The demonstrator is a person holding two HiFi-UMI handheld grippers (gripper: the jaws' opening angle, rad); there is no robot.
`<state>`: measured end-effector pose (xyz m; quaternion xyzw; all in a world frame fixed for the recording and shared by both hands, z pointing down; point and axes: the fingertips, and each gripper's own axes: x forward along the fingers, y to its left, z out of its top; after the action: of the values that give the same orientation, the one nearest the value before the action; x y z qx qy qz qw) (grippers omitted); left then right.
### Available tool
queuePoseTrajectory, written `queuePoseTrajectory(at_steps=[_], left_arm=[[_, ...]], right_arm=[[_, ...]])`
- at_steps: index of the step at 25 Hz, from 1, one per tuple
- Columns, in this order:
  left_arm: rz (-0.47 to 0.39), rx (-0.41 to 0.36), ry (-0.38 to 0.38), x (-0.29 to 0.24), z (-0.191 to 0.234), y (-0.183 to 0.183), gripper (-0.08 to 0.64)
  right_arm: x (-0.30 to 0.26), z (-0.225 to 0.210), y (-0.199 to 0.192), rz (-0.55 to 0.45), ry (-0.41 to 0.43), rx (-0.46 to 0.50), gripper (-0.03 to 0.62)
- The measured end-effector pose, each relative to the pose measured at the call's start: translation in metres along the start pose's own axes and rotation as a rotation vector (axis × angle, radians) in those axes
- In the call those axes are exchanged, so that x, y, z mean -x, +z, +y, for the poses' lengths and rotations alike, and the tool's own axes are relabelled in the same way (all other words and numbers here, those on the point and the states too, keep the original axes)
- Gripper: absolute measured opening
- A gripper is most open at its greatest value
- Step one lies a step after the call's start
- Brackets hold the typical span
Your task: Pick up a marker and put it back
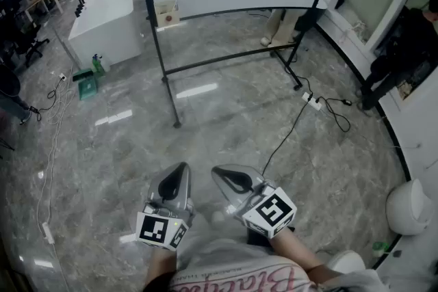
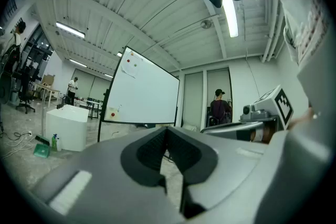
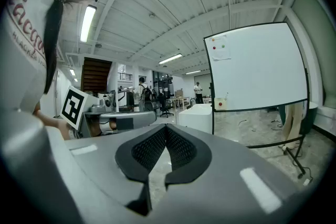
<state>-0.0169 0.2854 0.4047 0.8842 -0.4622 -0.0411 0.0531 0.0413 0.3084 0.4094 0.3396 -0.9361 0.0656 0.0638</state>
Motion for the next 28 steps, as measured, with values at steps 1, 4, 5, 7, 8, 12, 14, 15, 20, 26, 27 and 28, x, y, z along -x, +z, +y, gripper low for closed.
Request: queuePoseTrajectory(at_steps=[1,4,5,7,8,12,14,15,20,26,27,28], left_arm=[[-0.002,-0.001,0.0,-0.001,-0.003,0.0,-0.002],[-0.007,-0.008,-0.002,-0.003,-0.011,0.001,-0.002],[-0.007,-0.01,-0.004,-0.004,-0.014,0.002,-0.002],[-0.009,-0.014,-0.006,-0.004,-0.017,0.003,-0.002],[-0.01,-0.016,-0.006,-0.004,-0.019,0.003,-0.002],[-0.007,-0.021,-0.012,-0.006,-0.021,0.003,-0.002],[-0.004,-0.02,-0.014,-0.009,-0.018,0.002,-0.002],[-0.002,-0.02,-0.016,-0.011,-0.017,0.002,-0.002],[-0.007,-0.02,-0.025,-0.031,-0.001,0.003,-0.002],[-0.021,-0.022,-0.031,-0.069,0.04,0.015,-0.001],[-0.027,-0.022,-0.032,-0.077,0.049,0.018,-0.001],[-0.034,-0.023,-0.033,-0.086,0.058,0.022,-0.001]], right_arm=[[0.003,0.0,0.0,-0.001,0.002,-0.002,0.002],[0.01,-0.002,-0.001,-0.008,0.004,-0.003,0.002],[0.012,-0.003,-0.001,-0.01,0.002,0.0,0.002],[0.016,-0.005,-0.001,-0.014,0.0,0.007,0.002],[0.017,-0.005,-0.001,-0.016,0.0,0.008,0.002],[0.019,-0.007,-0.002,-0.024,-0.001,-0.002,0.002],[0.016,-0.008,-0.001,-0.03,0.004,-0.006,0.002],[0.015,-0.009,0.0,-0.033,0.008,-0.006,0.002],[-0.003,-0.025,0.01,-0.079,0.013,0.002,0.002],[-0.047,-0.058,0.022,-0.058,0.004,0.013,0.002],[-0.056,-0.064,0.026,-0.058,0.005,0.019,0.002],[-0.065,-0.071,0.031,-0.061,0.007,0.027,0.002]])
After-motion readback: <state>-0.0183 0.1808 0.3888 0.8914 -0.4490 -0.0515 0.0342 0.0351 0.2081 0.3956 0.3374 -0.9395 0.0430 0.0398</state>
